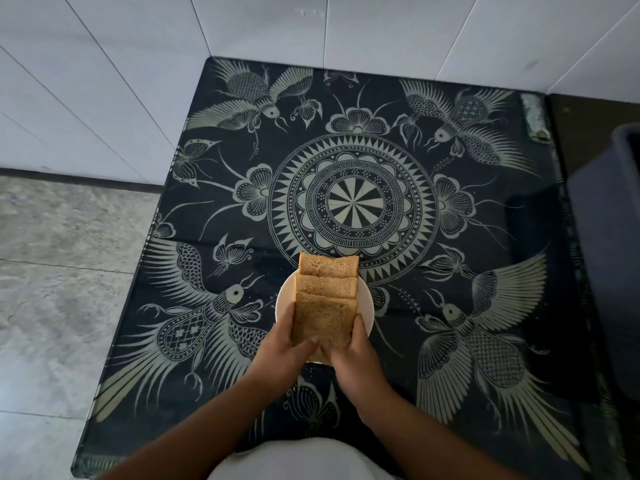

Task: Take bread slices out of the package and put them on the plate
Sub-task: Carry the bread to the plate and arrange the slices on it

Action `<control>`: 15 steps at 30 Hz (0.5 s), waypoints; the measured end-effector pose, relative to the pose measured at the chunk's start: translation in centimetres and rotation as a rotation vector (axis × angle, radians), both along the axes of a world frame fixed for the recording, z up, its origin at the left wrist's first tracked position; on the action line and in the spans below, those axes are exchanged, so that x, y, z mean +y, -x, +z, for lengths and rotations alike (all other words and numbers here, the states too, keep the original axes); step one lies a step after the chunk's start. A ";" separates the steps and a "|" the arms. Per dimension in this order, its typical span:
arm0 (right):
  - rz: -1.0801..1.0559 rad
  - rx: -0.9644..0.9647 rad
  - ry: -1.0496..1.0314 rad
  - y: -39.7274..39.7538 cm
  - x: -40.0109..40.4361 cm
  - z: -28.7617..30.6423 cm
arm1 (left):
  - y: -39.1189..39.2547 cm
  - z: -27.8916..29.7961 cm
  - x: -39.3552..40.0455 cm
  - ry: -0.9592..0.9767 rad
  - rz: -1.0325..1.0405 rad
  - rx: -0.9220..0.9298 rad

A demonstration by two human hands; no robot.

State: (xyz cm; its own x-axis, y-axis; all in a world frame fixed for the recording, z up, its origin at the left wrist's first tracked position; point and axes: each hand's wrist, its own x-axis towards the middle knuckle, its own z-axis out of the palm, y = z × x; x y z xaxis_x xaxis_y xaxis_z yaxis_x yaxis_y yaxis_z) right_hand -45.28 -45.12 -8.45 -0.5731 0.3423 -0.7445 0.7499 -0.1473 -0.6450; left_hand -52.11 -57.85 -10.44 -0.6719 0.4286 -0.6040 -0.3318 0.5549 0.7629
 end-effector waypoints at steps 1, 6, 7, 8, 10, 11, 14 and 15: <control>-0.006 0.004 0.003 0.0 0.0 0.1 | 0.0 0.1 0.0 -0.013 0.000 -0.012; -0.007 0.008 -0.006 -0.1 0.5 0.5 | 0.0 0.5 -0.5 -0.035 -0.020 0.006; -0.010 0.008 -0.008 -0.1 0.4 0.5 | -0.2 0.6 -0.6 -0.012 -0.028 0.041; -0.014 0.005 -0.009 -0.1 0.3 0.6 | -0.3 0.7 -0.6 0.017 -0.031 0.070; -0.021 -0.004 -0.014 -0.1 0.2 0.7 | -0.6 0.5 -0.6 0.037 -0.025 0.069; -0.023 -0.009 -0.015 -0.1 0.1 0.7 | -0.6 0.4 -0.5 0.034 -0.020 0.054; -0.026 -0.014 -0.024 0.0 0.1 0.5 | -0.4 0.5 -0.6 0.031 -0.005 0.025; -0.025 -0.012 -0.023 -0.1 0.1 0.5 | -0.3 0.5 -0.7 0.030 -0.006 0.014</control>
State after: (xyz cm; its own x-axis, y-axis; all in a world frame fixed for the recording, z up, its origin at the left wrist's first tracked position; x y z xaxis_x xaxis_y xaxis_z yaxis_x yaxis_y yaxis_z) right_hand -45.21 -44.99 -7.94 -0.5554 0.3736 -0.7429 0.7537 -0.1512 -0.6395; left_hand -51.83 -58.53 -9.97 -0.6781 0.4144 -0.6070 -0.3175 0.5796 0.7505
